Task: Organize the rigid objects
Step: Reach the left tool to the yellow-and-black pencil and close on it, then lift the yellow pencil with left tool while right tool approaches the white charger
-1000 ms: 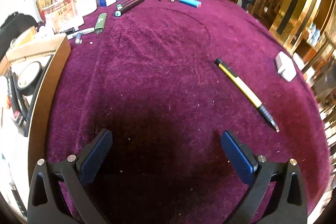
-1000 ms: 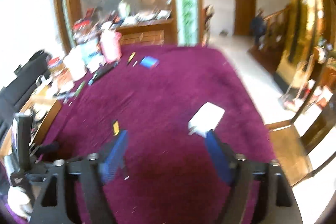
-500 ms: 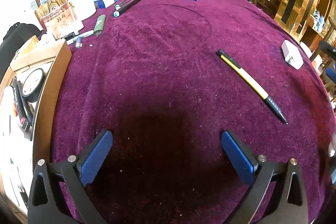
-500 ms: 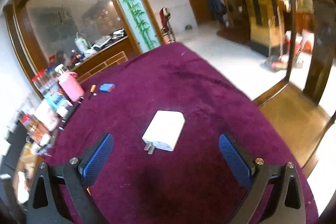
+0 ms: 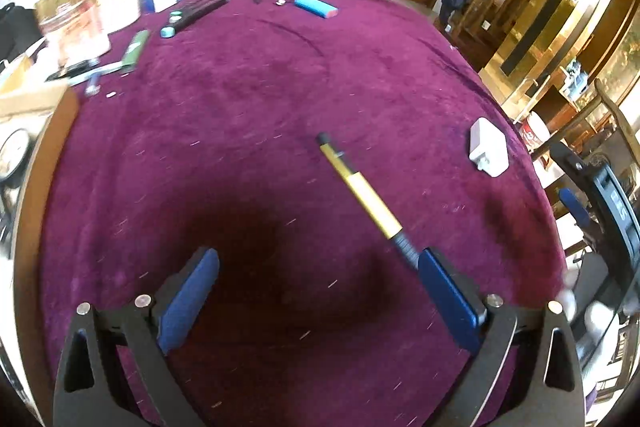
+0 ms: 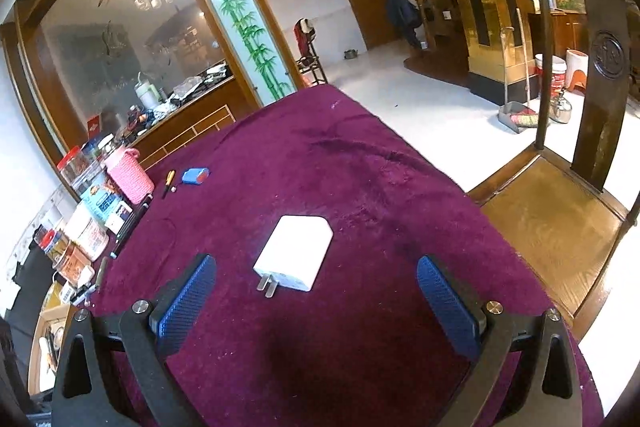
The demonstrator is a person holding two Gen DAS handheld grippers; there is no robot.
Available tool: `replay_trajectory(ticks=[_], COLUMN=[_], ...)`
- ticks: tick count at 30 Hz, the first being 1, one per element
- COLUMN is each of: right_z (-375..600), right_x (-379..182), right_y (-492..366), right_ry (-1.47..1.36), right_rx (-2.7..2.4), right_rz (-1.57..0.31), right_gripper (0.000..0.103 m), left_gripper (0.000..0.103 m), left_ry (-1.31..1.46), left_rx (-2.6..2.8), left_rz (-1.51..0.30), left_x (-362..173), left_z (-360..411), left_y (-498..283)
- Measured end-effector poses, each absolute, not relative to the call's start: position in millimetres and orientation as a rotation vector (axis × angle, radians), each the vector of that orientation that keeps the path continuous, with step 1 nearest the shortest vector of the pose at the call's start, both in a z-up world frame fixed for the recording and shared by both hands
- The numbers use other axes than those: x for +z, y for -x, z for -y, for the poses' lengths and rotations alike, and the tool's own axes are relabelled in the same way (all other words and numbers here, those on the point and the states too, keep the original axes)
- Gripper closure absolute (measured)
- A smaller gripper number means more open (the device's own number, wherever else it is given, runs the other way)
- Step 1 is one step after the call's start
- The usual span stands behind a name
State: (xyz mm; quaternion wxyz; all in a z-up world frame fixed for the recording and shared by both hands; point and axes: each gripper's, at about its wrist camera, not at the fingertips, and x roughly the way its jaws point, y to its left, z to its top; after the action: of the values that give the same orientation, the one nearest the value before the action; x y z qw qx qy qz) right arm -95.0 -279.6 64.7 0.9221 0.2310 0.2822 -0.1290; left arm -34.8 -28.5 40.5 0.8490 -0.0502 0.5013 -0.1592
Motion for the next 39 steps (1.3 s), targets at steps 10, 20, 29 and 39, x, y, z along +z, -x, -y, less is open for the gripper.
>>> replay_trajectory(ticks=[10,20,29,39], right_z=[303,304,307,308], right_x=[63,58,52,47], right_y=[102,97,94,92], right_ry=[-0.543,-0.535,-0.542,-0.536], right_rx=[-0.343,-0.356,-0.362,-0.379], right_rz=[-0.558,-0.591,-0.628,-0.659], right_gripper=[0.001,0.001,0.001,0.001], left_gripper=[0.004,0.09,0.095,0.091], left_ry=[-0.034,-0.166,-0.164,-0.162], left_rx=[-0.25,-0.344,-0.369,-0.369], left_rz=[-1.064,-0.979,-0.979,-0.938], left_x=[17,25,30,22], left_z=[88,80,46,47], left_y=[2,5,35,37])
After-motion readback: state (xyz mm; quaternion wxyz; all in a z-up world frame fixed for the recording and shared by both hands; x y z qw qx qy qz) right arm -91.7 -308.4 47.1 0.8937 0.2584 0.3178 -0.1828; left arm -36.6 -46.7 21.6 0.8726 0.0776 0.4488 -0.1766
